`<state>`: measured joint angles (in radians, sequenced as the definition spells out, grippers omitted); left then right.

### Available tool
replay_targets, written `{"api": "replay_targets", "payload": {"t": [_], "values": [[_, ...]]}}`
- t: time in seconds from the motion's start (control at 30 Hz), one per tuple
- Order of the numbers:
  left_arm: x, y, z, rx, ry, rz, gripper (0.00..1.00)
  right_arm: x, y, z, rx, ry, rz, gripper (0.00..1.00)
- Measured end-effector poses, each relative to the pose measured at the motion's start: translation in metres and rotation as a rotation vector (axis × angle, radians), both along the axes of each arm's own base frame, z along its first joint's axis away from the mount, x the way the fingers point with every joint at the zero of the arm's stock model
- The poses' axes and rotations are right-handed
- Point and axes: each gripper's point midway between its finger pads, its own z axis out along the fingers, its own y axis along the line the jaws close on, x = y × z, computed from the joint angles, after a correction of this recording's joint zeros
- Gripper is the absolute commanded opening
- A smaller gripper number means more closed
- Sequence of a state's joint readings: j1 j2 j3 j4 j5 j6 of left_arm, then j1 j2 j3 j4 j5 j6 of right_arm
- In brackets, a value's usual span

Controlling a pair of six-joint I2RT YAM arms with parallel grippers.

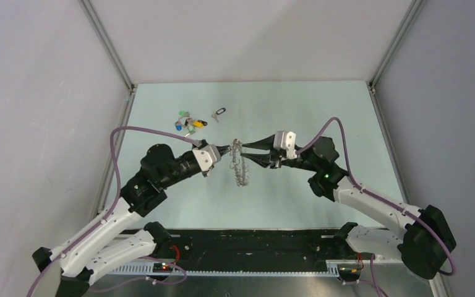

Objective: Remove the keys from the keyring

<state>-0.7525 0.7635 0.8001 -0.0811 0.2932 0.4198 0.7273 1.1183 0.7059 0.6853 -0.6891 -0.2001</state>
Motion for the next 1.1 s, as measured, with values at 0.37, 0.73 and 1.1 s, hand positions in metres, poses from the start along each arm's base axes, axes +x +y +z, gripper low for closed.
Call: {"api": "replay_targets", "payload": {"t": [0.37,0.73,1.1], "values": [[-0.005,-0.001,0.002,-0.007,-0.006,-0.025,0.0,-0.001,0.024,-0.003,-0.086,-0.136,0.009,0.35],[-0.006,0.0,0.002,-0.005,-0.004,-0.027,0.0,-0.001,0.038,-0.012,-0.116,-0.14,0.032,0.06],[-0.004,0.006,0.007,-0.013,-0.024,0.006,0.0,0.0,0.031,-0.005,-0.071,0.003,0.028,0.0]]}}
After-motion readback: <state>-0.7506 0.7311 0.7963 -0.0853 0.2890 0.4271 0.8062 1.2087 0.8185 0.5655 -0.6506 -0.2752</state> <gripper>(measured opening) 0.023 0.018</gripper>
